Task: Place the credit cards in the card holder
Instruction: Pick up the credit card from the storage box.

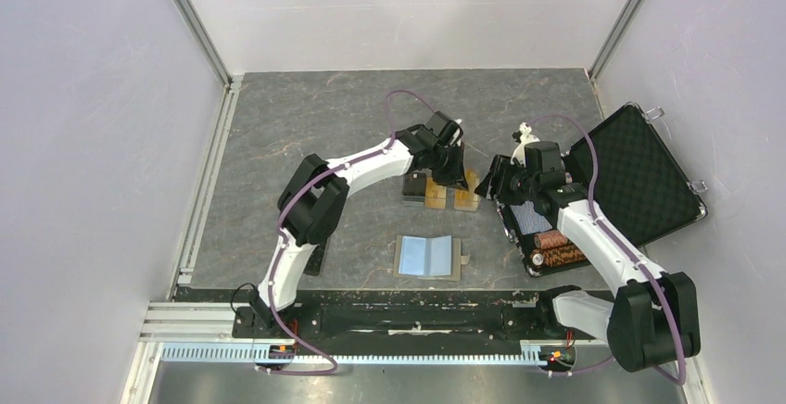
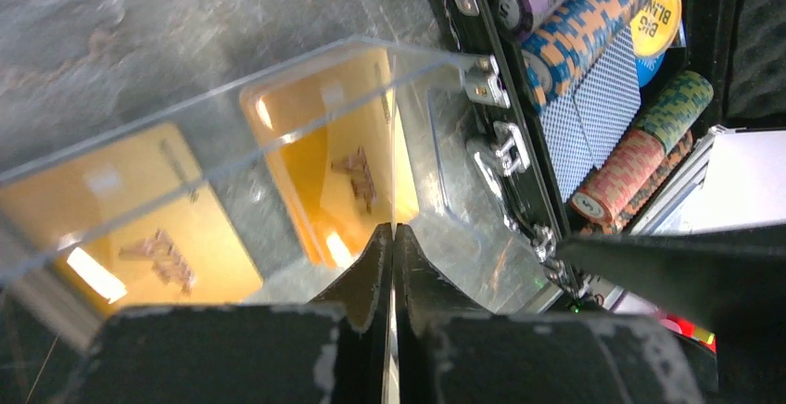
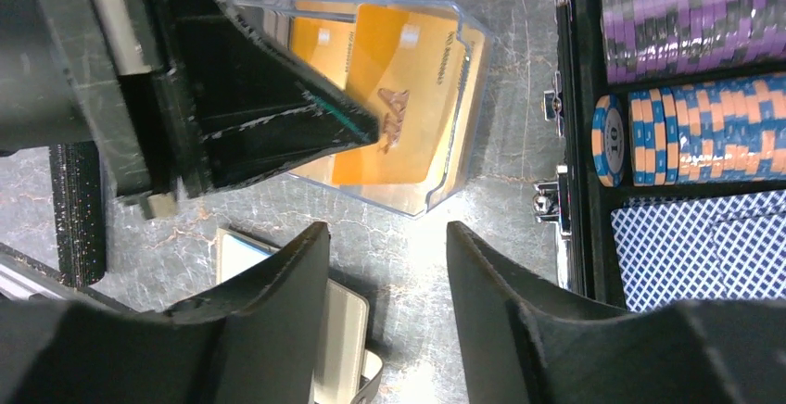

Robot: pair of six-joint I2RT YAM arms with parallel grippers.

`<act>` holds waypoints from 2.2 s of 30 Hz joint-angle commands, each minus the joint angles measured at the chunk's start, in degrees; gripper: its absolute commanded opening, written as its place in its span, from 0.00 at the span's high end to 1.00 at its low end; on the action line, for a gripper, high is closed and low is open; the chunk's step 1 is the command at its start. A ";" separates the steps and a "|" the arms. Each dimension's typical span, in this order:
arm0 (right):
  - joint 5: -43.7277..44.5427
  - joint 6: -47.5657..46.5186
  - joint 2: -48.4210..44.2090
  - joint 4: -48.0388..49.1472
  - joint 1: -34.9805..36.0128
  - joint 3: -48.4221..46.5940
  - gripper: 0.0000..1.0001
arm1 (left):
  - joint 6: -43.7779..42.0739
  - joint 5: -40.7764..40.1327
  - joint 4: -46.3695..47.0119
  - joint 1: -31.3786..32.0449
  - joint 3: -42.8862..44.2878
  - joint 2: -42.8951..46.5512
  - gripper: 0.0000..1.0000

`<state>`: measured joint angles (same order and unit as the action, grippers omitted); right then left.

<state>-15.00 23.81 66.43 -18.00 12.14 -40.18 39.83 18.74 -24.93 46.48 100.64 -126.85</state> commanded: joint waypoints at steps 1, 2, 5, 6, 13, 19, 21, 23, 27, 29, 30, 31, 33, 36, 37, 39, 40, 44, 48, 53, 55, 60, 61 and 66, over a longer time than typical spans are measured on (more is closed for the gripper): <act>-0.94 -1.16 -3.29 0.07 -0.36 -4.07 0.44 | -0.22 -7.31 1.50 -0.28 -2.86 13.12 0.98; -1.50 -1.18 -3.81 0.28 -0.49 -4.39 0.40 | -0.23 -8.36 1.79 -0.70 -4.29 16.10 0.98; -4.89 -0.51 -5.22 1.42 -0.70 -5.44 0.29 | 0.53 -7.89 4.27 -2.44 -11.27 25.20 0.98; -6.86 -0.23 -5.53 2.42 -0.72 -5.59 0.25 | 0.83 -6.24 5.41 -3.28 -14.00 27.68 0.98; -23.43 8.10 -5.40 16.17 -0.73 -1.88 0.17 | 8.15 8.39 18.37 -7.75 -38.39 46.88 0.98; -35.11 23.28 -3.84 38.45 -0.57 8.96 0.21 | 20.89 17.92 39.33 -9.94 -56.53 57.41 0.98; -36.71 27.77 -3.06 44.79 0.13 11.85 0.21 | 22.14 18.15 40.62 -9.96 -58.11 58.42 0.98; -37.52 30.88 -2.06 49.58 1.34 13.24 0.22 | 22.85 18.80 42.06 -9.92 -58.67 58.49 0.98; -37.69 32.27 0.02 51.84 4.36 12.53 0.24 | 23.43 19.38 42.17 -9.90 -58.13 57.55 0.98; -37.11 32.42 1.03 52.15 6.08 11.85 0.26 | 23.86 19.83 42.66 -9.92 -57.74 57.16 0.98; -36.66 32.96 1.40 53.03 6.71 11.77 0.28 | 24.04 19.89 42.71 -9.91 -57.62 57.07 0.98; -36.38 33.86 1.75 54.40 7.30 11.77 0.29 | 24.06 19.97 42.76 -9.85 -57.54 57.13 0.98; -36.16 35.33 2.44 56.62 8.29 11.88 0.36 | 24.11 19.89 42.64 -9.91 -57.73 57.23 0.98; -35.90 35.61 3.28 57.00 9.46 11.40 0.51 | 24.06 20.02 42.66 -9.92 -58.08 57.23 0.98; -35.73 35.65 3.42 57.02 9.72 11.36 0.60 | 24.04 20.10 42.67 -9.86 -58.25 57.24 0.98; -35.53 35.60 3.53 57.12 10.00 11.19 0.98 | 24.06 20.19 42.68 -9.92 -58.68 57.24 0.94; -35.53 35.45 3.36 57.31 10.16 11.33 1.00 | 23.99 20.11 42.48 -9.86 -59.08 57.37 0.89; -34.01 29.28 1.52 48.65 10.27 9.77 1.00 | 22.62 18.25 38.63 -9.89 -60.40 59.00 0.54; -29.63 21.56 -0.85 35.06 10.23 7.84 1.00 | 17.56 14.45 28.56 -9.92 -60.75 61.28 0.34; -21.84 17.51 -6.05 25.13 10.27 12.27 1.00 | 9.51 5.23 9.42 -9.92 -59.48 62.15 0.35; -18.66 18.40 -9.49 24.59 10.83 16.18 1.00 | 8.50 3.01 7.09 -9.72 -60.43 61.75 0.40; -14.91 24.53 -14.74 30.62 14.22 24.69 1.00 | 6.60 -2.97 1.56 -5.26 -59.60 57.75 0.49; -14.31 25.61 -15.11 31.69 14.94 25.62 1.00 | 6.58 -3.90 1.18 -4.01 -59.33 56.58 0.51; -12.21 27.80 -13.26 34.71 18.11 27.43 1.00 | 8.01 -8.74 0.76 -0.17 -57.98 51.59 0.64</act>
<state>-30.96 49.12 52.42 11.22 28.40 -13.04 49.76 16.19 -21.80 44.07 39.97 -72.58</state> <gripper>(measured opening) 0.005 0.405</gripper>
